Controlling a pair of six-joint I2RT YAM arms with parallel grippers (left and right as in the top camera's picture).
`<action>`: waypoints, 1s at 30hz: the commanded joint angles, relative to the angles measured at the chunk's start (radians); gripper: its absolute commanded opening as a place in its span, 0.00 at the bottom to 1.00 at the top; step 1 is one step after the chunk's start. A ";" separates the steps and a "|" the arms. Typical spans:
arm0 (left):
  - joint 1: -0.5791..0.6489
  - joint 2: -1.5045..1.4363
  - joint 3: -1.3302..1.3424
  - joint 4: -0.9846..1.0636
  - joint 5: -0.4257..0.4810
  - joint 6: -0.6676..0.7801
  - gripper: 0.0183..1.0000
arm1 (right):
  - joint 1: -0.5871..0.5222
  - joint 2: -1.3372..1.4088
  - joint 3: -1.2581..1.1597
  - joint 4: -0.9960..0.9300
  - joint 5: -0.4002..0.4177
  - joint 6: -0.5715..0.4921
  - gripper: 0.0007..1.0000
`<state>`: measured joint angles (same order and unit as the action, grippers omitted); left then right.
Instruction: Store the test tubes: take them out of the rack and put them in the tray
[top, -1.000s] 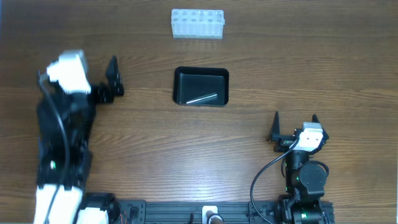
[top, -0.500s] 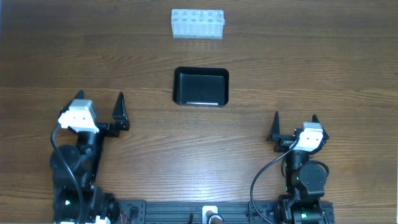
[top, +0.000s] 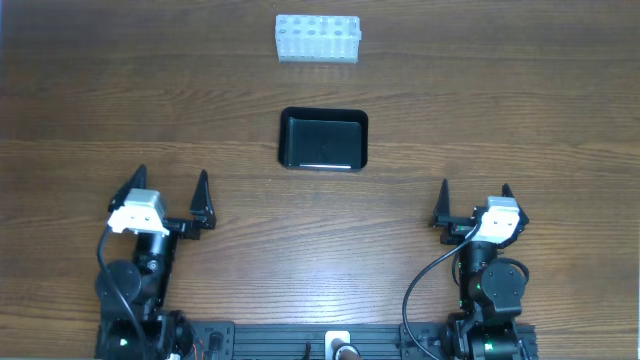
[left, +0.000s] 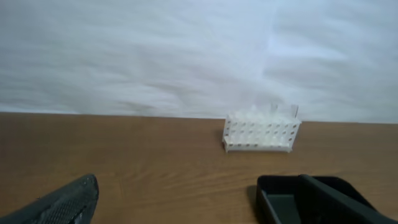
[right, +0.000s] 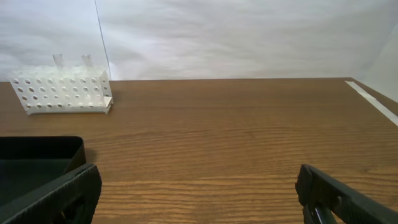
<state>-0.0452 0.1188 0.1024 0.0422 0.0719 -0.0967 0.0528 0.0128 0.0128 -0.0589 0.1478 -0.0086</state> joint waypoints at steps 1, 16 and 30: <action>0.003 -0.091 -0.090 -0.012 0.030 0.011 1.00 | -0.007 -0.008 -0.008 -0.001 -0.005 -0.008 0.99; 0.003 -0.112 -0.096 -0.111 0.032 0.011 1.00 | -0.007 -0.008 -0.008 -0.001 -0.005 -0.008 0.99; 0.003 -0.112 -0.096 -0.111 0.032 0.011 1.00 | -0.007 -0.008 -0.008 -0.001 -0.005 -0.008 0.99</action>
<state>-0.0452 0.0154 0.0109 -0.0681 0.0906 -0.0967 0.0528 0.0128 0.0128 -0.0589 0.1478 -0.0086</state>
